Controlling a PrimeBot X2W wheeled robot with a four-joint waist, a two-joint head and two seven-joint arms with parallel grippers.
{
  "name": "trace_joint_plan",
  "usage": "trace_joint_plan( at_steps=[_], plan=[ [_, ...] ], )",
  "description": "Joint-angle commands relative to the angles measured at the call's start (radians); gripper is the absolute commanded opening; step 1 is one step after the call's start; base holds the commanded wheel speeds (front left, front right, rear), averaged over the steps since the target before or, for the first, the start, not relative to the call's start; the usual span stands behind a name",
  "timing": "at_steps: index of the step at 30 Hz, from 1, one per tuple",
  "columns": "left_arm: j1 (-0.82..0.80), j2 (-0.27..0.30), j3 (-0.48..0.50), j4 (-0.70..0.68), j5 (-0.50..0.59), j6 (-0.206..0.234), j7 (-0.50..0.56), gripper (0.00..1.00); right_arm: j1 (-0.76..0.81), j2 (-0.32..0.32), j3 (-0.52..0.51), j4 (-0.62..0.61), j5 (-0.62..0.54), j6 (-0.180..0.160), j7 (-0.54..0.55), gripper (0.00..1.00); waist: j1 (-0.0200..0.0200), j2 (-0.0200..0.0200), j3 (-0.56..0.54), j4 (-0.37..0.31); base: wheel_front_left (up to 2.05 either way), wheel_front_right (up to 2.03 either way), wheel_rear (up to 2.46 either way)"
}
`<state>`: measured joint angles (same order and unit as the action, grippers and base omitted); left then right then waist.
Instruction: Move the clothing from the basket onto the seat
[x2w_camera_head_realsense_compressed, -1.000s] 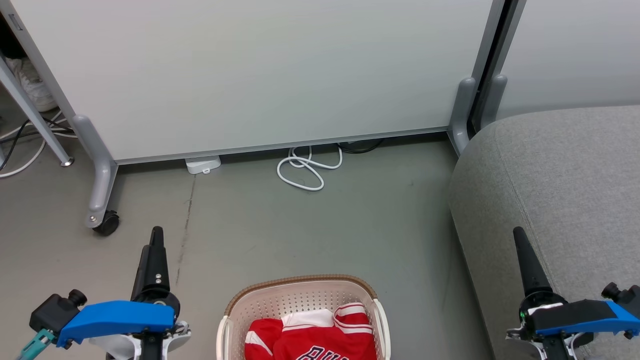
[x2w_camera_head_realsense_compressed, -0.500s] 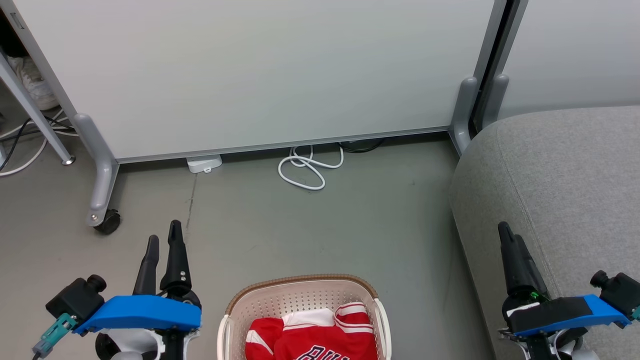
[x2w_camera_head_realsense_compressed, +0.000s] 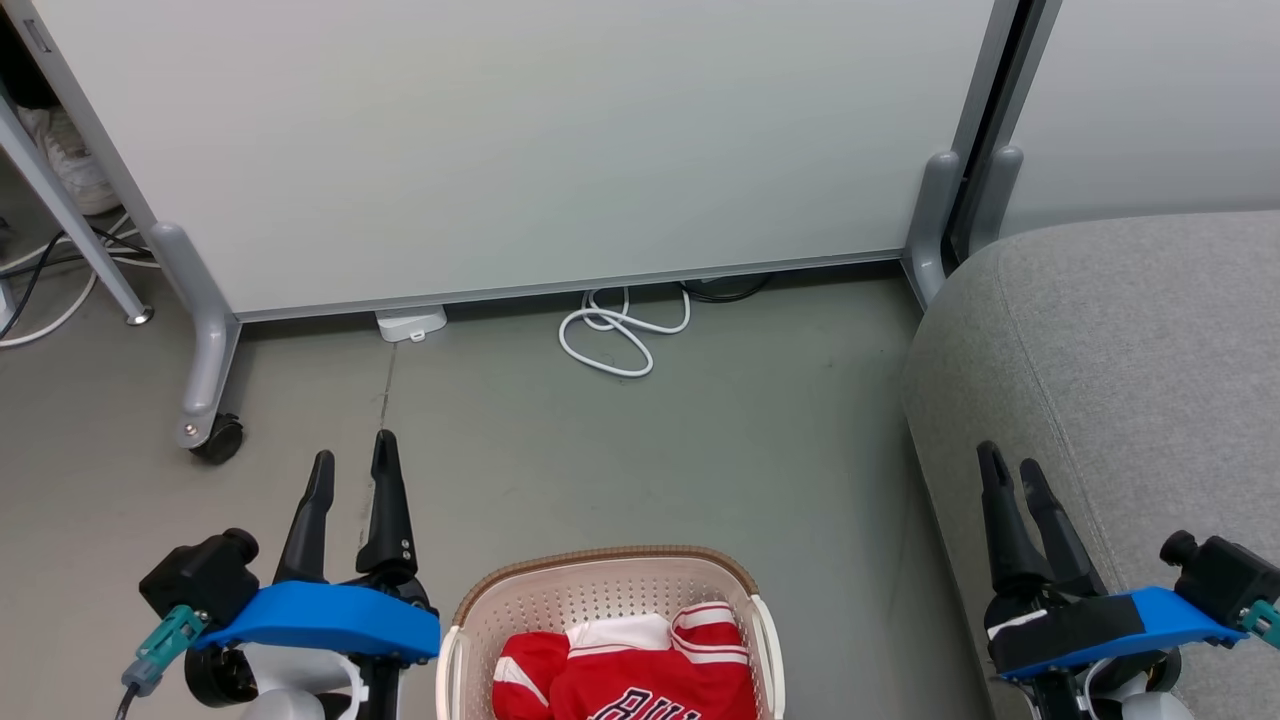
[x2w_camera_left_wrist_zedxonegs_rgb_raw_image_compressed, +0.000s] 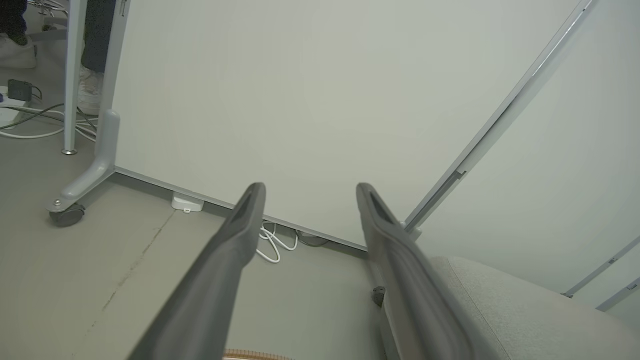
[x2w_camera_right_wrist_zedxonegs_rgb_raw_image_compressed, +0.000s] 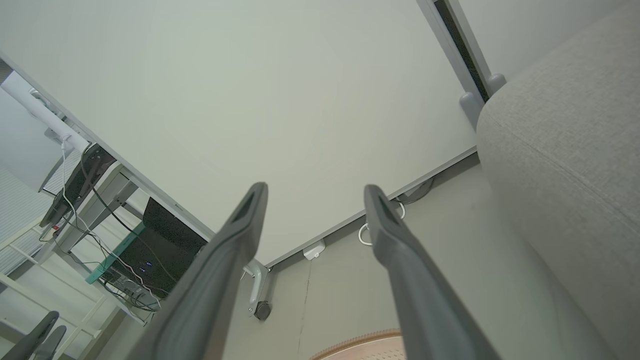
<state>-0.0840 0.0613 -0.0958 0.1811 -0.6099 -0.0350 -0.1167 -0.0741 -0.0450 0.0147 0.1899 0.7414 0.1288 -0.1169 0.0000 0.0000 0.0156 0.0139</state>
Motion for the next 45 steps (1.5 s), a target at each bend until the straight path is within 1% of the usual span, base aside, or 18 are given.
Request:
trace_joint_plan(
  at_steps=[1, 8, 26, 45],
  plan=[
    [-0.026, 0.01, -0.01, -0.012, 0.034, 0.006, -0.01, 1.0, -0.023, -0.006, 0.004, -0.008, -0.032, 0.002, -0.01, 1.0, 0.0, 0.0, 0.001, 0.001, 0.0, 0.0, 0.0],
    [-0.031, 0.019, -0.04, -0.016, 0.124, 0.023, -0.032, 1.0, -0.025, -0.006, 0.011, -0.009, -0.122, 0.002, -0.031, 1.0, 0.0, 0.0, 0.006, 0.007, 0.0, 0.0, 0.0],
    [-0.04, 0.033, -0.095, -0.013, 0.298, 0.055, -0.075, 1.0, -0.028, -0.007, 0.028, -0.011, -0.298, 0.002, -0.075, 1.0, 0.0, 0.0, 0.007, 0.014, 0.0, 0.0, 0.0],
    [-0.044, 0.028, -0.122, 0.012, 0.429, 0.045, -0.117, 1.0, -0.024, -0.007, 0.049, -0.008, -0.451, 0.003, -0.117, 1.0, 0.0, 0.0, 0.003, 0.021, 0.0, 0.0, 0.0]
  ],
)
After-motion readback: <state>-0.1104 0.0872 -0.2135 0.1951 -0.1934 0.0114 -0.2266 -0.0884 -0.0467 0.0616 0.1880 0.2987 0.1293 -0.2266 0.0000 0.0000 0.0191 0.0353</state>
